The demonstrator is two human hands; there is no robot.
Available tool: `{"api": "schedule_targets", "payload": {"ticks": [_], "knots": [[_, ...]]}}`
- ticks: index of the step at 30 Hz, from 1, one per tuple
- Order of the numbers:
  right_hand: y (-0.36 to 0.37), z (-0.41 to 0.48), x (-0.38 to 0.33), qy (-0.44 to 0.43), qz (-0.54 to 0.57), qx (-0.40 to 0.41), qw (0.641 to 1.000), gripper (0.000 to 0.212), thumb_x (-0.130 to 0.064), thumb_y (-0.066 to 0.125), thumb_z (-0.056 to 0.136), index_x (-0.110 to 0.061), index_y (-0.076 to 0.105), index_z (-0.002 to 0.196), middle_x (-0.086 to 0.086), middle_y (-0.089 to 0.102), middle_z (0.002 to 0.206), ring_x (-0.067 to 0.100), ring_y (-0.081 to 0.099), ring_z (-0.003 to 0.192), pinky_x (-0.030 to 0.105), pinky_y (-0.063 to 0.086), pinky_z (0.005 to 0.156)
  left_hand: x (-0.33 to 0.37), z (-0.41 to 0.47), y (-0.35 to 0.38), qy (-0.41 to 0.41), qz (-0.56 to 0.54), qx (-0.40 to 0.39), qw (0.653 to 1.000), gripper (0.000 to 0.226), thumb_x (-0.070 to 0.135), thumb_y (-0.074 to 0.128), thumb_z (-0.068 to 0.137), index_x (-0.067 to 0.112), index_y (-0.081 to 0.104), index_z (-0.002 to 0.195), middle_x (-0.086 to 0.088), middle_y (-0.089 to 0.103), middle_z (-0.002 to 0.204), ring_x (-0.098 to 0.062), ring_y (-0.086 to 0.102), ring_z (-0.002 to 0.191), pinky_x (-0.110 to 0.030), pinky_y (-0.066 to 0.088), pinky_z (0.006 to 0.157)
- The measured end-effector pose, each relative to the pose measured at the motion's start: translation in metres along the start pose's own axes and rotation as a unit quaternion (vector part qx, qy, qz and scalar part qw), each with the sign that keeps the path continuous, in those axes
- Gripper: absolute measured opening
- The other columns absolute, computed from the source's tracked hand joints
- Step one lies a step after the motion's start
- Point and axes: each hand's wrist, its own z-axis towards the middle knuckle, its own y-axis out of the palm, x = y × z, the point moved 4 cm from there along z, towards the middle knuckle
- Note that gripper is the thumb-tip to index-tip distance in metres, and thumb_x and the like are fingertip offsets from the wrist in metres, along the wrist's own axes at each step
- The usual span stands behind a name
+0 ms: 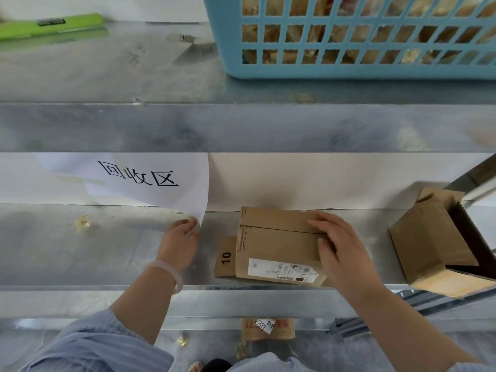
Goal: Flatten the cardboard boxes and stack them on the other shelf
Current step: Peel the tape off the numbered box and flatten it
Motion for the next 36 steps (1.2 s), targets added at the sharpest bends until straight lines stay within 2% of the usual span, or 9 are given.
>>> {"api": "schedule_targets", "payload": {"ticks": [6, 10, 14, 20, 24, 27, 29, 33, 36], "knots": [[-0.013, -0.005, 0.017, 0.065, -0.036, 0.029, 0.997, 0.022, -0.029, 0.065, 0.088, -0.036, 0.06, 0.108, -0.018, 0.048, 0.118, 0.003, 0.051, 0.103, 0.022, 0.047, 0.087, -0.007, 0.005, -0.001, -0.062, -0.036, 0.025, 0.997, 0.037, 0.005, 0.05, 0.093, 0.01, 0.06, 0.128, -0.017, 0.053, 0.127, -0.033, 0.059, 0.104, -0.036, 0.045, 0.098], [-0.014, -0.009, 0.021, 0.118, 0.01, 0.031, 0.992, 0.007, -0.038, 0.059, 0.091, -0.041, 0.054, 0.095, -0.019, 0.058, 0.093, -0.002, 0.057, 0.08, 0.013, 0.04, 0.062, 0.009, -0.009, 0.002, -0.013, 0.03, -0.015, 0.999, 0.032, 0.019, 0.054, 0.094, 0.017, 0.056, 0.126, -0.002, 0.059, 0.119, -0.025, 0.057, 0.106, -0.028, 0.043, 0.087], [-0.018, -0.007, 0.027, 0.162, 0.044, 0.029, 0.985, 0.017, -0.023, 0.057, 0.094, -0.038, 0.057, 0.087, -0.016, 0.065, 0.083, 0.002, 0.062, 0.078, 0.017, 0.043, 0.062, 0.035, -0.041, 0.01, 0.014, -0.076, -0.025, 0.997, 0.006, 0.025, 0.061, 0.091, 0.022, 0.062, 0.087, 0.004, 0.069, 0.079, -0.021, 0.068, 0.081, -0.036, 0.056, 0.072], [-0.026, 0.001, 0.025, 0.17, 0.094, -0.044, 0.98, 0.032, -0.019, 0.065, 0.088, -0.051, 0.066, 0.085, -0.025, 0.07, 0.083, 0.002, 0.067, 0.079, 0.024, 0.053, 0.072, 0.07, -0.061, 0.014, 0.008, -0.269, -0.133, 0.954, 0.019, 0.007, 0.058, 0.093, 0.015, 0.07, 0.105, -0.006, 0.073, 0.095, -0.022, 0.071, 0.09, -0.039, 0.059, 0.077], [-0.028, 0.008, 0.018, 0.134, 0.077, -0.142, 0.978, 0.048, -0.03, 0.076, 0.077, -0.058, 0.057, 0.111, -0.019, 0.066, 0.094, 0.002, 0.065, 0.083, 0.022, 0.05, 0.076, 0.074, -0.059, 0.01, 0.043, -0.188, -0.198, 0.961, 0.041, 0.005, 0.065, 0.087, 0.021, 0.062, 0.125, -0.008, 0.068, 0.109, -0.02, 0.069, 0.095, -0.037, 0.057, 0.084], [-0.026, 0.012, 0.015, 0.123, 0.042, -0.235, 0.963, 0.063, -0.041, 0.083, 0.069, -0.058, 0.044, 0.117, -0.02, 0.059, 0.109, -0.003, 0.066, 0.079, 0.008, 0.045, 0.065, 0.073, -0.054, 0.01, 0.074, -0.068, -0.266, 0.959, 0.082, 0.045, 0.078, 0.067, 0.034, 0.043, 0.139, 0.002, 0.055, 0.124, -0.017, 0.061, 0.105, -0.035, 0.053, 0.092], [-0.024, 0.016, 0.009, 0.119, 0.014, -0.265, 0.957, 0.074, -0.054, 0.083, 0.062, -0.05, 0.045, 0.126, -0.018, 0.057, 0.115, 0.0, 0.068, 0.08, 0.01, 0.046, 0.067, 0.078, -0.051, 0.015, 0.077, -0.028, -0.285, 0.955, 0.099, 0.061, 0.078, 0.052, 0.038, 0.035, 0.138, 0.003, 0.049, 0.125, -0.018, 0.061, 0.103, -0.036, 0.056, 0.086], [-0.011, 0.02, -0.002, 0.179, -0.107, -0.193, 0.959, 0.114, -0.081, 0.069, 0.044, -0.03, 0.032, 0.138, -0.008, 0.052, 0.126, 0.011, 0.056, 0.105, 0.026, 0.046, 0.078, 0.091, -0.047, 0.031, 0.052, 0.085, -0.191, 0.977, 0.106, 0.073, 0.079, 0.042, 0.041, 0.028, 0.13, 0.005, 0.039, 0.118, -0.016, 0.051, 0.101, -0.025, 0.048, 0.073], [0.005, 0.016, -0.011, 0.184, -0.193, -0.179, 0.947, 0.105, -0.069, 0.072, 0.054, -0.023, 0.023, 0.135, 0.002, 0.049, 0.125, 0.021, 0.057, 0.103, 0.031, 0.048, 0.077, 0.096, -0.053, 0.041, 0.064, 0.172, -0.134, 0.974, 0.098, 0.067, 0.075, 0.05, 0.041, 0.02, 0.127, 0.004, 0.034, 0.117, -0.019, 0.049, 0.102, -0.029, 0.045, 0.084]]}}
